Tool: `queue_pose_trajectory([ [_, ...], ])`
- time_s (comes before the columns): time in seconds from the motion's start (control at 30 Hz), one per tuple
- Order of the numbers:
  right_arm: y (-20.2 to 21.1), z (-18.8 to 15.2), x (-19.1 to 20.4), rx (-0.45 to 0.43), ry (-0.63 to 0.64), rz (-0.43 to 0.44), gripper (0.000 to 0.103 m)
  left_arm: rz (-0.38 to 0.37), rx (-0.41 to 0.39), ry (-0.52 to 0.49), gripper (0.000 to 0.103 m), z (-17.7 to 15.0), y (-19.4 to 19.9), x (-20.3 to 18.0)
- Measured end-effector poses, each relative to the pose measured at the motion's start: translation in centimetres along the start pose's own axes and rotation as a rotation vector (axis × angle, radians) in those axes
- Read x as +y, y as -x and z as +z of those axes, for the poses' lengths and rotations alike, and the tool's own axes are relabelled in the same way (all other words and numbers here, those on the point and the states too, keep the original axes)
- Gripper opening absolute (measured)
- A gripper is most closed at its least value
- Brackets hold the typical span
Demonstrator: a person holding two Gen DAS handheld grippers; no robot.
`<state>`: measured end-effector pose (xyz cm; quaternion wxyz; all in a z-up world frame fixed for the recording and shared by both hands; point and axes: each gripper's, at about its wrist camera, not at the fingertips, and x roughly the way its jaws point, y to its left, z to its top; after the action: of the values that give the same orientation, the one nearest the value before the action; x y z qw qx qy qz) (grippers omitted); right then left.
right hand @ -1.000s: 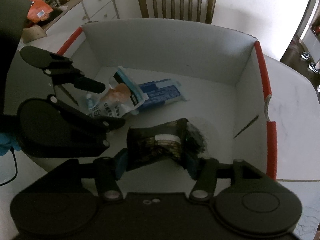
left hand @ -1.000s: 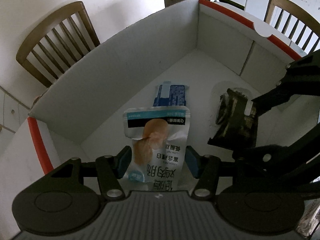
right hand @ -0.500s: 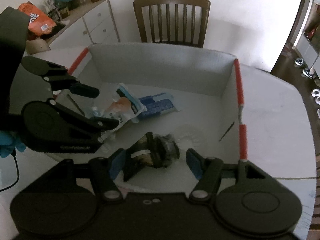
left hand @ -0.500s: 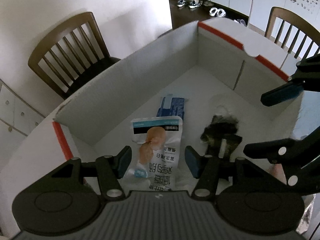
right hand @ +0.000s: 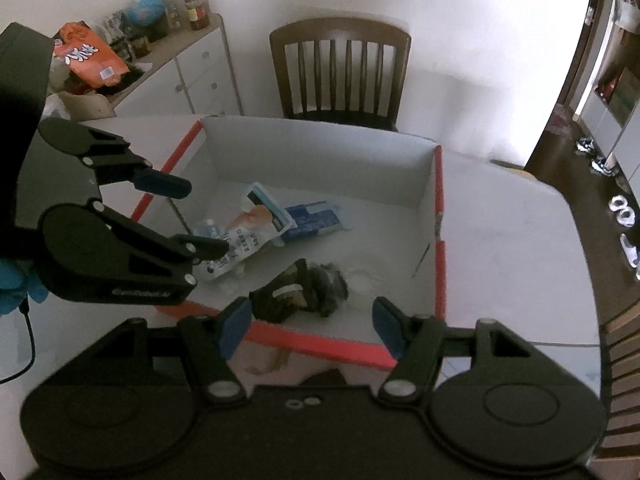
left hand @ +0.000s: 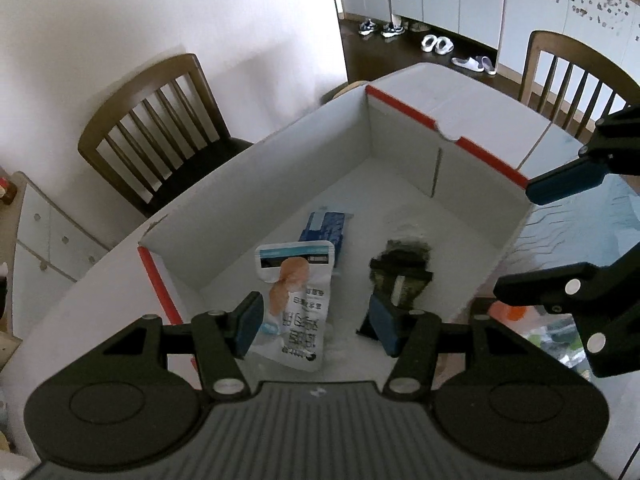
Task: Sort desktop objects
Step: 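Release the white pouch with the left tool while the right tool releases the black snack bag, then withdraw both tools from the red box toward the remaining table items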
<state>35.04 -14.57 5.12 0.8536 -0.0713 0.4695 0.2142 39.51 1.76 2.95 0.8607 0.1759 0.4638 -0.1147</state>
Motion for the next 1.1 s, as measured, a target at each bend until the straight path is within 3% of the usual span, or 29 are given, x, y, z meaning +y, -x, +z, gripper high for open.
queue_pose_trajectory([
  [1.1, 11.2, -9.5, -0.1, -0.122, 0.018, -0.011, 0.067, 0.039, -0.119, 0.03, 0.058, -6.5, 11.3, -9.8],
])
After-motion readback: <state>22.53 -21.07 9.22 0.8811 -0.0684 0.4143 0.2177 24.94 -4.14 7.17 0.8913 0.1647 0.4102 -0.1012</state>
